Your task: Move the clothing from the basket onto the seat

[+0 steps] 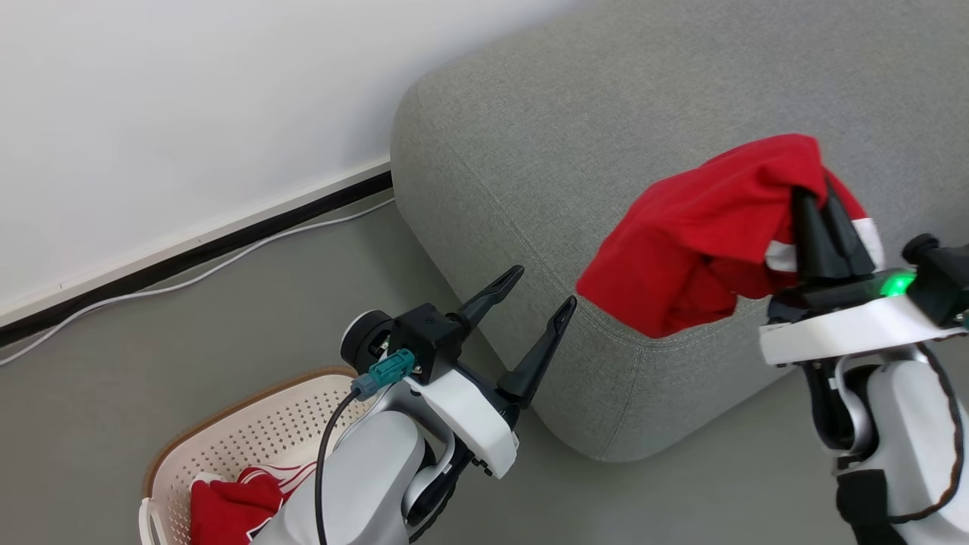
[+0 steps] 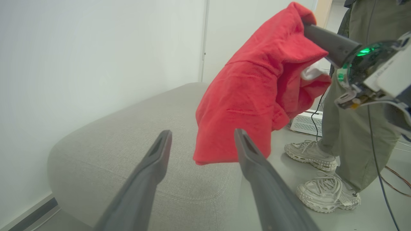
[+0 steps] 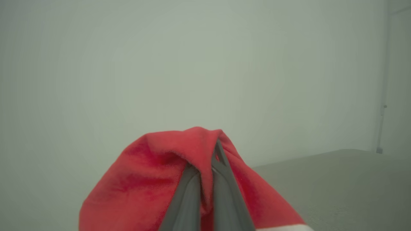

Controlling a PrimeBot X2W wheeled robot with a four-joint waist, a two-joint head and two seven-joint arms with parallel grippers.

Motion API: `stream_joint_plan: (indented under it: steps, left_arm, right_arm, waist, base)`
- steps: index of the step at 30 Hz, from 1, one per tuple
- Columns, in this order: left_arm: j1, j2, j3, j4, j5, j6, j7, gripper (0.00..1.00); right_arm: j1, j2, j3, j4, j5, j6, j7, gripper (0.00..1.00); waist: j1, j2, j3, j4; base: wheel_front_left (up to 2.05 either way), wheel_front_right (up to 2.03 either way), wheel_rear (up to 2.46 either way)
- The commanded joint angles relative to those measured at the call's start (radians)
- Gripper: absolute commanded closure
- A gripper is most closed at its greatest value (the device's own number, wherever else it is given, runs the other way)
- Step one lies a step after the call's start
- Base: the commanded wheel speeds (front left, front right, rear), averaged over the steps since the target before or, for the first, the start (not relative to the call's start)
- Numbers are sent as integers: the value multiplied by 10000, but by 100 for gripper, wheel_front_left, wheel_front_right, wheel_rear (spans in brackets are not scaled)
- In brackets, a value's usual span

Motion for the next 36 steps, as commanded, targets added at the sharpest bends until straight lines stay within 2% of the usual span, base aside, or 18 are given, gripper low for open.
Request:
stream_joint_plan:
  steps: [1, 7, 15, 24, 33, 36]
  left_arm:
    - [-456, 57, 249, -225, -51, -70, -60, 0]
    - [-234, 55, 219, -441, -38, -70, -60, 0]
    - [-203, 290, 32, -808, 238, -70, -61, 0]
    - [-850, 534, -532, -975, 171, -70, -61, 0]
    - [-1766, 848, -1028, -1093, 52, -71, -61, 0]
    - [-2078, 942, -1242, -1200, 37, -71, -61, 0]
  right_arm:
    - [-117, -111, -81, -358, -38, 42, -61, 100]
    - [-843, -519, -638, 95, -209, 42, -61, 100]
    - [-2633, -1232, -1591, 1430, -150, 42, -61, 100]
    - [-4404, -1935, -2798, 2704, -336, 42, -61, 100]
    - [-6722, -2501, -4254, 4167, -253, 42, -61, 100]
    - [-7488, -2867, -4637, 4615, -564, 42, -61, 100]
  waist:
    - [0, -1, 43, -16]
    - [0, -1, 279, -76]
    - [0, -1, 1225, 54]
    - [0, -1, 2772, 809]
    - [0, -1, 4703, 1951]
    - [0, -1, 5248, 2385]
  base:
    - [0, 0, 0]
    - [0, 0, 0]
    - [0, 0, 0]
    - [0, 0, 0]
    - [0, 0, 0]
    - [0, 0, 0]
